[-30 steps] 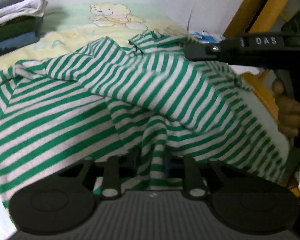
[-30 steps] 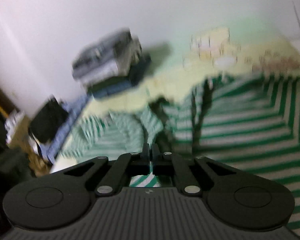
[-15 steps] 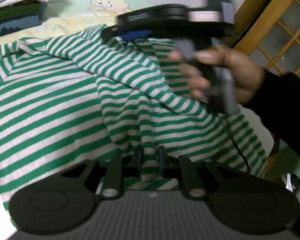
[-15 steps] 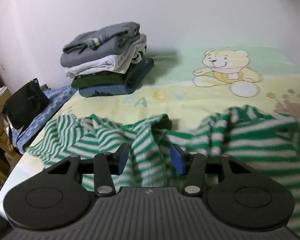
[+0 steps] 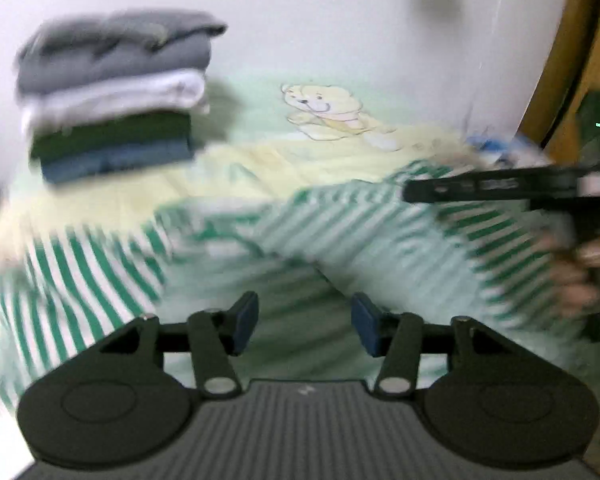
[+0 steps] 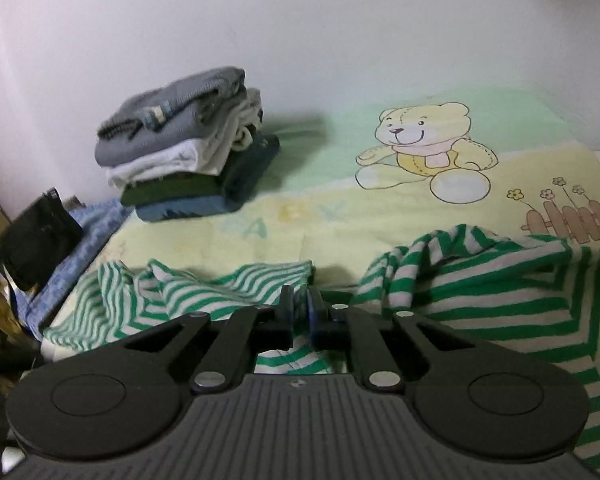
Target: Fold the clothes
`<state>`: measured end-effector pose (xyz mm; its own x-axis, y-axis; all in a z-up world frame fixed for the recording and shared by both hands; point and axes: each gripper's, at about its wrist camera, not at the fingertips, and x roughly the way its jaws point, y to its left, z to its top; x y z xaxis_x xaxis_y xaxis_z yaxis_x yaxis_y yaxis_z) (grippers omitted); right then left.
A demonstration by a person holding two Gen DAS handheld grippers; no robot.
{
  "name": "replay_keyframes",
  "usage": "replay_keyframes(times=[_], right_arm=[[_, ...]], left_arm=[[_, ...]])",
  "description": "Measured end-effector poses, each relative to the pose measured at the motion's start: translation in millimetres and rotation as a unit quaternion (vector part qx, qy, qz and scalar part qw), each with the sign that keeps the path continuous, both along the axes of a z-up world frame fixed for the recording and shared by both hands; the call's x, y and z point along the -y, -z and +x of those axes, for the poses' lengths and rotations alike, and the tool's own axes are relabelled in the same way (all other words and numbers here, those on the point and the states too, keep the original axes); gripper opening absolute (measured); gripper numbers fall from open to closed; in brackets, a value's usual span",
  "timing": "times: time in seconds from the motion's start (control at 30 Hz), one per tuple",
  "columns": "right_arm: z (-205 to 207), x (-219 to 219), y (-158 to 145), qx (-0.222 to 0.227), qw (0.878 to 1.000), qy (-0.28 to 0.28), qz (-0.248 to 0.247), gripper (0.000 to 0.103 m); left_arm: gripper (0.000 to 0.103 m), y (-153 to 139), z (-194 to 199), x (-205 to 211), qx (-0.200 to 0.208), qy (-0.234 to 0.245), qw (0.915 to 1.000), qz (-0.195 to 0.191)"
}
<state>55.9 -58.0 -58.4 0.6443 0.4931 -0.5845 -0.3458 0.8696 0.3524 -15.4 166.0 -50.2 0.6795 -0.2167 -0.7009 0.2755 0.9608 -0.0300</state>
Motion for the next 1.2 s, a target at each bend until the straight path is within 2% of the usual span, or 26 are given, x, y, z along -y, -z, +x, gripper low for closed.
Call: replay_keyframes(times=[0.03, 0.07, 0.17, 0.2, 0.3, 0.37, 0.4, 0.5, 0.6, 0.63, 0.67, 0.7, 0.73, 0.8, 0.83, 0.87, 0.9, 0.97, 1.03, 1.1, 1.17, 1.2], right_arm=[[2.3, -0.7, 2.6, -0.009, 1.000, -0.001, 0.000, 0.008], [4.5, -1.3, 5.2, -0.017, 1.000, -0.003, -0.001, 0.009], [8.1, 0.4, 13.9, -0.042, 0.999, 0.008, -0.016, 0.026], [6.9, 3.3, 15.6, -0.046, 0.999, 0.012, -0.015, 0.026], [-7.8, 18.4, 10.2, -0.032, 0.999, 0.028, 0.004, 0.029], [-17.1, 23.2, 4.1, -0.011, 0.999, 0.040, -0.005, 0.034], [-19.8, 23.1, 2.3, -0.002, 0.999, 0.044, -0.014, 0.039], [-19.6, 12.3, 3.7, 0.013, 0.999, 0.032, -0.040, 0.039], [-16.9, -2.0, 7.8, 0.024, 0.997, 0.012, -0.068, 0.039], [-14.9, -8.5, 11.7, 0.024, 0.996, 0.006, -0.086, 0.039], [-11.4, -13.8, 16.5, 0.015, 0.995, 0.002, -0.100, 0.031], [-8.3, -14.4, 19.4, 0.003, 0.995, 0.000, -0.097, 0.012], [-6.3, -12.2, 19.5, -0.005, 0.997, -0.001, -0.077, 0.005], [-3.1, -6.8, 15.6, -0.012, 0.999, -0.007, -0.035, 0.004], [-1.9, -6.7, 13.4, -0.011, 0.999, -0.008, -0.041, 0.004], [-0.6, -6.6, 11.1, -0.010, 0.999, -0.008, -0.048, 0.005], [-0.4, -5.3, 8.9, -0.010, 0.998, -0.006, -0.056, 0.016], [-5.2, 3.8, 3.2, -0.009, 0.997, 0.007, -0.075, 0.030], [-20.8, 18.6, -5.2, -0.015, 0.998, -0.003, -0.069, 0.034], [-43.0, 32.4, -11.0, -0.034, 0.997, -0.023, -0.059, 0.044], [-67.4, 40.6, -10.9, -0.065, 0.996, -0.045, -0.051, 0.044], [-80.1, 43.4, -9.8, -0.078, 0.994, -0.053, -0.050, 0.048]], left_arm=[[0.053, 2.1, 7.6, 2.3, 0.003, 0.010, 0.9999, 0.014], [0.057, 5.8, 17.6, 4.5, -0.006, 0.018, 0.9998, 0.012], [0.059, 17.5, 43.5, -0.8, -0.032, 0.013, 0.9994, -0.005], [0.059, 20.8, 49.8, -4.6, -0.035, 0.004, 0.9994, -0.006], [0.059, 32.8, 66.4, -18.2, -0.040, -0.043, 0.9982, 0.013], [0.061, 39.6, 72.5, -27.9, -0.048, -0.071, 0.9959, 0.027], [0.064, 40.4, 73.1, -31.9, -0.048, -0.074, 0.9958, 0.025], [0.062, 37.1, 70.9, -33.3, -0.050, -0.073, 0.9957, 0.028], [0.064, 24.6, 56.0, -27.7, -0.028, -0.058, 0.9975, 0.030], [0.066, 19.2, 50.0, -25.0, -0.020, -0.054, 0.9980, 0.026], [0.069, 13.9, 43.6, -22.6, -0.014, -0.049, 0.9985, 0.021], [0.071, 9.7, 38.0, -20.8, -0.009, -0.045, 0.9988, 0.018], [0.073, 6.5, 33.0, -18.8, -0.005, -0.039, 0.9991, 0.016], [0.073, 2.9, 23.8, -13.1, -0.002, -0.024, 0.9997, 0.010], [0.073, 2.0, 19.5, -9.6, -0.002, -0.015, 0.9999, 0.007], [0.073, 1.1, 15.2, -6.2, -0.002, -0.007, 1.0000, 0.004], [0.073, 0.4, 10.8, -2.7, -0.003, 0.002, 1.0000, 0.001], [0.073, 1.3, -1.1, 3.8, -0.013, 0.023, 0.9996, -0.010], [0.074, 4.2, -14.8, 8.4, -0.034, 0.045, 0.9979, -0.031], [0.074, 9.3, -28.7, 13.3, -0.056, 0.069, 0.9948, -0.049], [0.074, 16.3, -42.0, 21.1, -0.073, 0.089, 0.9919, -0.054], [0.074, 20.1, -47.7, 25.4, -0.083, 0.098, 0.9902, -0.054]])
